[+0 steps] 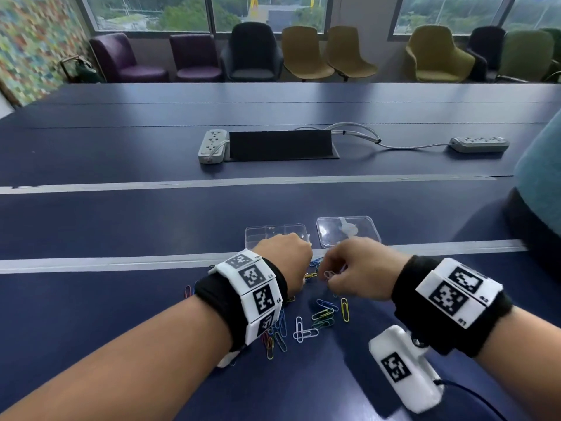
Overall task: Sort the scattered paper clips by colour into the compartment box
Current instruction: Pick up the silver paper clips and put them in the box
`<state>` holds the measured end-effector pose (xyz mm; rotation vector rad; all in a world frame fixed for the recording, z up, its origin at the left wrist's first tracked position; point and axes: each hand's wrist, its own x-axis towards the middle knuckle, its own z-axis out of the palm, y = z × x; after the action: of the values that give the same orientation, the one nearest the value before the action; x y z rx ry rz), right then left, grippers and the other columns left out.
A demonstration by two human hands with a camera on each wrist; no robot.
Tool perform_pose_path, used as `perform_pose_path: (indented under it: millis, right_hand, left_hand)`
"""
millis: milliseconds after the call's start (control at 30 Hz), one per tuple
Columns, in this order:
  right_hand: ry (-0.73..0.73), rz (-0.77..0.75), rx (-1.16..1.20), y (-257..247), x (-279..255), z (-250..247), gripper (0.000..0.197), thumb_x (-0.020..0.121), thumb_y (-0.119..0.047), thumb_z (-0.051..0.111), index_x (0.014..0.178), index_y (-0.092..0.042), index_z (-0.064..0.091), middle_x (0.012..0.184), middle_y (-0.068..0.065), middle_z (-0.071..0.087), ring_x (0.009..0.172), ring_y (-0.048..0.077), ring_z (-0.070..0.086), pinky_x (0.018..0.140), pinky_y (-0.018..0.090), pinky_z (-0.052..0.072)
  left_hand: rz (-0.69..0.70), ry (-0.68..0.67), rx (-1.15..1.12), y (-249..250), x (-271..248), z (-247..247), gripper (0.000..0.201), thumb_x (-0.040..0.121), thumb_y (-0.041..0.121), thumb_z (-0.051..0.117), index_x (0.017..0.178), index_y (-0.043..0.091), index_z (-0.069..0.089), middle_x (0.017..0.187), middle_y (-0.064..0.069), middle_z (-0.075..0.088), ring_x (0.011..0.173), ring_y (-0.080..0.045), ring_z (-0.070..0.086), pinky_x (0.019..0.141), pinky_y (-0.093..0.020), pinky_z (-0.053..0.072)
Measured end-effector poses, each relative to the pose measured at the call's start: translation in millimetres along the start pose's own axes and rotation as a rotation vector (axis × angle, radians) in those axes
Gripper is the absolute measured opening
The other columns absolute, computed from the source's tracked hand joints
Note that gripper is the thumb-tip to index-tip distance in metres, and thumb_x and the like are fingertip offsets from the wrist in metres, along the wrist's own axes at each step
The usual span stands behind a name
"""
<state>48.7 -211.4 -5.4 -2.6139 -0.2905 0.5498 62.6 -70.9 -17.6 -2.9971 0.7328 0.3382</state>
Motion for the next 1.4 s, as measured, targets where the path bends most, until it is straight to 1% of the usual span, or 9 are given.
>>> perform_pose_path:
  millis: [167, 433, 633, 733, 867, 967, 1033, 1200, 1400]
  right_hand:
    - [-0.191, 0.062, 0.296, -6, -12, 15, 0.030, 0.081, 0.003, 0.035, 0.076, -0.018, 0.056, 0.059, 0.003, 0.052, 0.044, 0.014, 0.048, 0.047, 0.024, 0.044]
    - [-0.046, -0.198, -0.274, -21, -26, 37, 0.020, 0.079, -0.032, 0.063, 0.090, -0.018, 0.071, 0.094, 0.005, 0.070, 0.092, 0.023, 0.062, 0.080, 0.031, 0.052]
    - [-0.053, -0.254, -0.303, -21, -24, 42, 0.017, 0.078, -0.024, 0.060, 0.084, -0.015, 0.072, 0.088, 0.002, 0.072, 0.087, 0.021, 0.064, 0.077, 0.027, 0.052]
    - [-0.070, -0.268, -0.268, -21, -26, 39, 0.013, 0.075, -0.024, 0.059, 0.077, -0.014, 0.067, 0.078, -0.002, 0.068, 0.077, 0.016, 0.059, 0.076, 0.025, 0.050]
    - [-0.063, -0.248, -0.167, -22, -25, 31, 0.009, 0.074, -0.023, 0.060, 0.073, -0.029, 0.054, 0.070, -0.011, 0.052, 0.065, 0.005, 0.046, 0.062, 0.011, 0.039]
    - [-0.083, -0.242, -0.158, -23, -23, 27, 0.018, 0.078, -0.018, 0.055, 0.092, -0.029, 0.061, 0.068, -0.010, 0.051, 0.065, 0.007, 0.046, 0.060, 0.013, 0.035]
    - [-0.118, -0.223, -0.145, -23, -23, 24, 0.031, 0.081, -0.015, 0.049, 0.103, -0.030, 0.064, 0.064, -0.010, 0.051, 0.062, 0.003, 0.046, 0.060, 0.013, 0.037]
    - [-0.103, -0.167, -0.137, -22, -16, 27, 0.024, 0.086, -0.012, 0.040, 0.083, -0.024, 0.060, 0.068, -0.009, 0.053, 0.067, 0.011, 0.049, 0.066, 0.022, 0.041]
    - [0.005, -0.166, -0.391, -27, -12, 43, 0.033, 0.084, -0.041, 0.055, 0.092, -0.010, 0.065, 0.098, 0.008, 0.067, 0.095, 0.027, 0.060, 0.082, 0.032, 0.050]
  left_hand:
    - [-0.003, 0.001, -0.052, -2, -3, 0, 0.020, 0.087, 0.016, 0.053, 0.103, 0.011, 0.063, 0.110, -0.011, 0.062, 0.102, -0.032, 0.060, 0.070, -0.033, 0.043]
    - [0.008, 0.110, -0.268, -14, -16, -9, 0.008, 0.079, 0.017, 0.057, 0.072, 0.018, 0.053, 0.069, 0.007, 0.053, 0.075, -0.018, 0.054, 0.067, -0.026, 0.044]
    - [0.000, 0.005, -0.449, -21, -28, -6, 0.028, 0.086, 0.013, 0.051, 0.110, 0.021, 0.064, 0.076, 0.008, 0.058, 0.068, -0.010, 0.052, 0.070, -0.020, 0.046]
    - [-0.035, -0.034, -0.509, -20, -33, -4, 0.025, 0.087, 0.015, 0.046, 0.088, 0.021, 0.071, 0.057, 0.011, 0.050, 0.051, -0.005, 0.046, 0.056, -0.018, 0.042]
    - [-0.125, -0.112, -0.697, -22, -32, 1, 0.026, 0.087, 0.012, 0.040, 0.066, 0.010, 0.053, 0.050, 0.002, 0.043, 0.044, -0.012, 0.040, 0.050, -0.023, 0.038]
    - [-0.206, -0.119, -0.865, -26, -28, 5, 0.038, 0.093, 0.013, 0.038, 0.056, 0.013, 0.043, 0.055, 0.001, 0.040, 0.049, -0.010, 0.037, 0.050, -0.022, 0.032]
    - [-0.244, -0.101, -0.869, -28, -26, 6, 0.039, 0.095, 0.019, 0.036, 0.057, 0.018, 0.042, 0.059, 0.003, 0.041, 0.052, -0.008, 0.038, 0.053, -0.020, 0.033]
    - [-0.187, -0.060, -0.720, -43, -33, 4, 0.030, 0.095, 0.014, 0.033, 0.069, 0.012, 0.048, 0.065, 0.000, 0.043, 0.053, -0.011, 0.036, 0.051, -0.022, 0.033]
    - [-0.247, -0.002, -0.659, -68, -43, 4, 0.021, 0.098, 0.017, 0.037, 0.090, 0.024, 0.056, 0.065, 0.006, 0.048, 0.052, -0.009, 0.043, 0.045, -0.015, 0.036]
